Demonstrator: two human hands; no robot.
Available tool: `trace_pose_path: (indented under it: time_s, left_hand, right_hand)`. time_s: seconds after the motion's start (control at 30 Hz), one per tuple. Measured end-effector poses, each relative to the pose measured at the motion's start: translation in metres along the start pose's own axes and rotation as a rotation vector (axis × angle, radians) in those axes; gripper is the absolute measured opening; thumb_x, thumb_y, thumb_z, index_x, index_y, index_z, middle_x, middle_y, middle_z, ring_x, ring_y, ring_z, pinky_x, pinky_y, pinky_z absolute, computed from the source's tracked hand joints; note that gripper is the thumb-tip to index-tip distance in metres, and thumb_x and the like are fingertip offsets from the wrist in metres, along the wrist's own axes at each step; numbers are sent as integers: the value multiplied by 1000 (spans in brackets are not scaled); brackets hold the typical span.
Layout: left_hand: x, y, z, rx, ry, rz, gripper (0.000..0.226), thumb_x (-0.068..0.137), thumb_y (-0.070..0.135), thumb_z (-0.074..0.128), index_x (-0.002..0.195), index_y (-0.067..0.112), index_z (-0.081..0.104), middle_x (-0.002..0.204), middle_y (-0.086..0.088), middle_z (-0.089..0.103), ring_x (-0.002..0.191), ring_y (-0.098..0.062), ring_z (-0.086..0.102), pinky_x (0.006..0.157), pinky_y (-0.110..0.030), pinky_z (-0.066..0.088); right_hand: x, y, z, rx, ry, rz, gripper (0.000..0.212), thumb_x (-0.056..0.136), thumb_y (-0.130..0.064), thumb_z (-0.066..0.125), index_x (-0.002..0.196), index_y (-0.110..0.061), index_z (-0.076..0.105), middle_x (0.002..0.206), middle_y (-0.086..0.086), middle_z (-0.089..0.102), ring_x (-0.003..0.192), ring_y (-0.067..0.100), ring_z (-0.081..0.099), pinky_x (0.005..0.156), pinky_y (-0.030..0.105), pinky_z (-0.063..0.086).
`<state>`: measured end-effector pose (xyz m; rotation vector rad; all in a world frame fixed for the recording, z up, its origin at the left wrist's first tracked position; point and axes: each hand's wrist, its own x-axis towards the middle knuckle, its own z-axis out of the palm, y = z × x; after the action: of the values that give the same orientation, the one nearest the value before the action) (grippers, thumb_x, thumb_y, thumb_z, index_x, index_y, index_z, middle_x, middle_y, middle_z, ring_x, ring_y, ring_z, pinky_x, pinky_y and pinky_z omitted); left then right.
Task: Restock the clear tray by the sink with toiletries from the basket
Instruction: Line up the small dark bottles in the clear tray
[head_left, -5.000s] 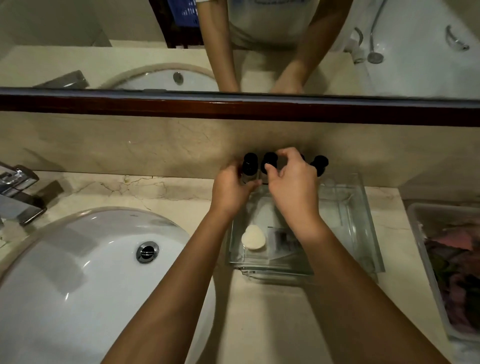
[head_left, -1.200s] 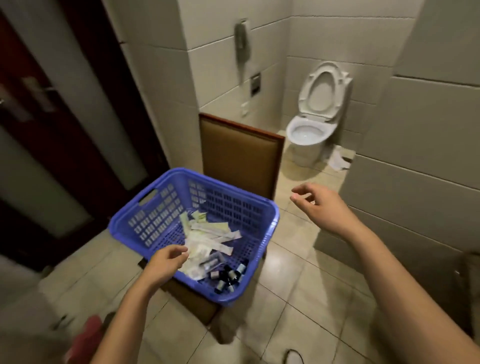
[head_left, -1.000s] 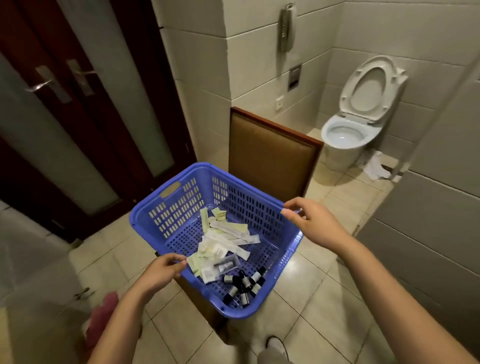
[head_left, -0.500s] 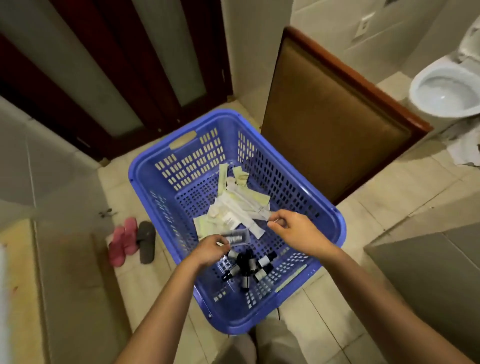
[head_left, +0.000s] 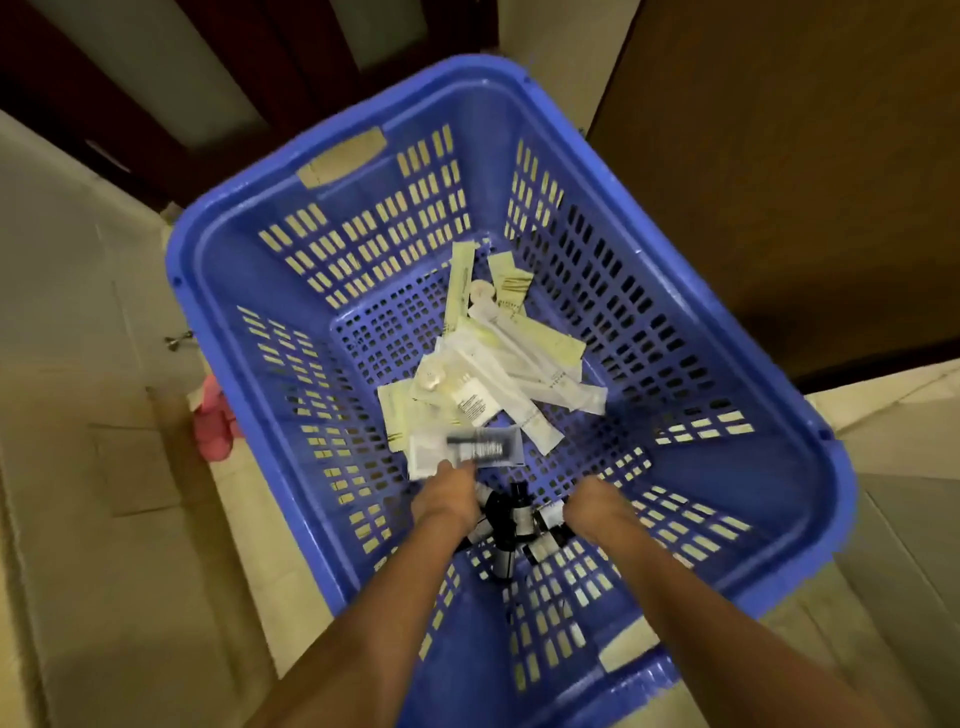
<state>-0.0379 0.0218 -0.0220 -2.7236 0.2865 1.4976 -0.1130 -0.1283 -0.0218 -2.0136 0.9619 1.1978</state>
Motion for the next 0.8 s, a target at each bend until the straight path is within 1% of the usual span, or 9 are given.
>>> trace_pose_path:
  time_s: [0.07, 0.13, 0.2, 0.27, 0.3, 0.5, 0.6, 0.7, 0.8]
  left_hand:
    - [12, -4, 9, 66, 16, 7, 53, 90, 2, 51, 138, 16, 35, 134, -12, 37, 124, -33, 42, 95, -42, 44]
    - [21, -7, 16, 112, 35, 71, 55, 87, -1, 52, 138, 14, 35, 138, -12, 35, 128, -32, 36, 98, -41, 43]
    - [27, -7, 22, 166, 53, 156, 53, 85, 1, 56, 134, 13, 40, 137, -12, 35, 128, -31, 34, 98, -42, 41]
    - [32, -3, 26, 237, 66, 195, 48, 84, 7, 61, 129, 13, 45, 134, -12, 38, 126, -31, 35, 98, -41, 40]
    - [34, -1, 27, 269, 63, 199, 45, 85, 10, 62, 127, 13, 47, 133, -12, 39, 126, -31, 35, 98, -40, 40]
    - [43, 8, 34, 342, 31, 189, 43, 86, 6, 60, 127, 10, 49, 136, -15, 39, 129, -32, 33, 104, -41, 35]
    - [43, 4, 33, 315, -23, 135, 52, 87, 4, 60, 134, 9, 40, 138, -15, 39, 129, -33, 36, 100, -42, 39]
    - [43, 2, 30, 305, -57, 65, 50, 90, 3, 56, 137, 8, 37, 138, -14, 42, 127, -32, 41, 97, -41, 41]
    - [39, 1, 26, 270, -4, 35, 50, 89, 1, 55, 136, 6, 37, 137, -13, 44, 125, -31, 44, 95, -40, 43]
  right_hand:
    - [12, -4, 12, 12, -38, 3, 39, 95, -12, 47, 62, -16, 28, 59, 4, 26, 50, 17, 24, 47, 28, 20]
    - [21, -11, 23, 22, -74, -5, 40, 95, -10, 45, 61, -17, 26, 59, 5, 26, 49, 18, 24, 47, 28, 21]
    - [29, -21, 33, 37, -86, -1, 33, 94, -9, 45, 64, -14, 32, 61, 5, 32, 51, 20, 33, 51, 29, 30]
    - [33, -33, 39, 42, -92, 20, 14, 93, -11, 48, 79, -9, 44, 72, 7, 45, 65, 24, 48, 60, 31, 40]
    - [34, -38, 41, 30, -90, 35, 6, 92, -13, 49, 89, -9, 48, 81, 8, 49, 72, 25, 51, 64, 32, 41]
    - [53, -40, 47, -8, -139, 59, 11, 89, -11, 53, 99, -8, 51, 100, 14, 63, 82, 26, 59, 67, 32, 48]
    - [62, -35, 53, 35, -153, 31, 8, 87, -14, 56, 88, -7, 52, 84, 11, 60, 75, 26, 59, 63, 31, 48]
    - [66, -30, 54, 76, -137, -28, 24, 86, -23, 60, 70, -11, 48, 66, 5, 49, 57, 20, 48, 51, 26, 39]
    - [63, -27, 46, 99, -107, -70, 37, 84, -24, 62, 58, -14, 38, 57, 2, 40, 48, 16, 38, 43, 24, 29]
